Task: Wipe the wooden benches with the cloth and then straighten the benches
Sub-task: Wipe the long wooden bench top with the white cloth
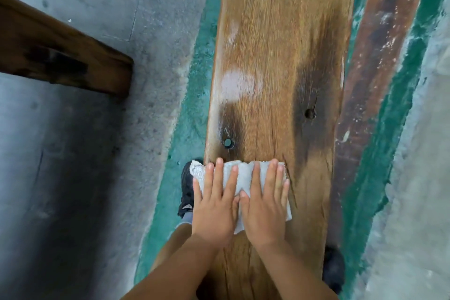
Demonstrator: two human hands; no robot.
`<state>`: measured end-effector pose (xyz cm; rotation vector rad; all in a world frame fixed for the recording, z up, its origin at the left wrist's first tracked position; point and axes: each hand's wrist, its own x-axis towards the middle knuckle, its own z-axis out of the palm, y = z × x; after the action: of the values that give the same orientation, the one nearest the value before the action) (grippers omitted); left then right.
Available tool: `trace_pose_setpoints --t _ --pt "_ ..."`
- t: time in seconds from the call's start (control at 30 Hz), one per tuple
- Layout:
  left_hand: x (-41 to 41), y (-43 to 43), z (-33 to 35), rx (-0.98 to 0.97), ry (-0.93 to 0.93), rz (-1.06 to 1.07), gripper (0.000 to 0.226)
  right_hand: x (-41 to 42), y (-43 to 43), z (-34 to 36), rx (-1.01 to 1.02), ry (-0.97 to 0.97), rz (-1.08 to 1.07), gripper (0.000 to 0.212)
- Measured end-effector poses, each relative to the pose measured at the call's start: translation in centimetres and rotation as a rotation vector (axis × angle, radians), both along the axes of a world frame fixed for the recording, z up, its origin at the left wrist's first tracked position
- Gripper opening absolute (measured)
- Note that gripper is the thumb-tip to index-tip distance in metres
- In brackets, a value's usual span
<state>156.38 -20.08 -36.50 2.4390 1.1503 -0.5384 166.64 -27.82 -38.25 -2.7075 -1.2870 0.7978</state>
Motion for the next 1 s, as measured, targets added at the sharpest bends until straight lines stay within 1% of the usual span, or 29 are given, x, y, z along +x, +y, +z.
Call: trace_pose_setpoints --t 0.1,0.17,0.27,0.37,0.57,0.7,0.83,1.0 --pt "5.4 5.6 -1.5 0.057 -0.073 0.114 0.063 5.7 6.4 -1.1 0.068 -0.078 -0.016 0.071" --pt "10.1 10.3 -2.4 0.091 -0.117 0.132 0.062 10.2 11.4 -1.7 0.074 -0.119 -0.057 0.073" --pt "16.3 17.0 -3.0 0.154 -0.148 0.064 0.059 15.9 17.7 -2.4 0.096 -0.194 -0.099 0.073" --pt "23.0 24.3 -3.4 0.171 -0.172 -0.005 0.058 22.7 24.6 -2.5 0.097 -0.251 -0.092 0.072" --pt "36.3 38.4 -4.9 0.226 -0.211 -0.047 0.059 35.3 38.3 -3.1 0.106 -0.336 -0.139 0.073" --pt "44.1 46.8 -6.0 0.225 -0.253 -0.016 0.061 42.9 46.7 -3.6 0.111 -0.377 -0.142 0.072" --pt "49.5 53.3 -6.8 0.267 -0.267 -0.060 0.062 47.7 52.9 -4.0 0.117 -0.402 -0.194 0.074" --pt "53.7 58.0 -6.9 0.274 -0.278 -0.053 0.060 52.2 57.8 -4.0 0.101 -0.370 -0.182 0.072"
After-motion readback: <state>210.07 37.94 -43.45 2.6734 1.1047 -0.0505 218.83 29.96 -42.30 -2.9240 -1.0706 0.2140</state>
